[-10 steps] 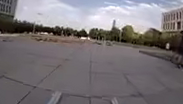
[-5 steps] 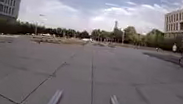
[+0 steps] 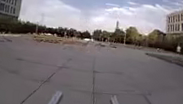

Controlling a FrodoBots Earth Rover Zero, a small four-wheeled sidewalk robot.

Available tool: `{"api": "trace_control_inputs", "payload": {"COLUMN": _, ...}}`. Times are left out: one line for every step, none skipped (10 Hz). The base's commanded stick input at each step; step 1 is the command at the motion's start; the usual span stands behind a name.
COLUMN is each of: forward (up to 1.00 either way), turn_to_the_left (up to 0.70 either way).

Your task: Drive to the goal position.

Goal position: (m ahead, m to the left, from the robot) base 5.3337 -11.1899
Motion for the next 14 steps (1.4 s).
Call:
{"api": "trace_control_inputs", "payload": {"forward": 0.70, "turn_to_the_left": -0.14}}
{"api": "trace_control_inputs", "payload": {"forward": 0.70, "turn_to_the_left": -0.14}}
{"api": "trace_control_inputs", "payload": {"forward": 0.70, "turn_to_the_left": -0.14}}
{"api": "trace_control_inputs", "payload": {"forward": 0.70, "turn_to_the_left": -0.14}}
{"api": "trace_control_inputs", "payload": {"forward": 0.70, "turn_to_the_left": -0.14}}
{"api": "trace_control_inputs", "payload": {"forward": 0.70, "turn_to_the_left": -0.14}}
{"api": "trace_control_inputs", "payload": {"forward": 0.70, "turn_to_the_left": -0.14}}
{"api": "trace_control_inputs", "payload": {"forward": 0.70, "turn_to_the_left": -0.14}}
{"api": "trace_control_inputs", "payload": {"forward": 0.70, "turn_to_the_left": -0.14}}
{"api": "trace_control_inputs", "payload": {"forward": 0.70, "turn_to_the_left": -0.14}}
{"api": "trace_control_inputs", "payload": {"forward": 0.70, "turn_to_the_left": -0.14}}
{"api": "trace_control_inputs", "payload": {"forward": 0.70, "turn_to_the_left": -0.14}}
{"api": "trace_control_inputs", "payload": {"forward": 0.70, "turn_to_the_left": -0.14}}
{"api": "trace_control_inputs", "payload": {"forward": 0.70, "turn_to_the_left": -0.14}}
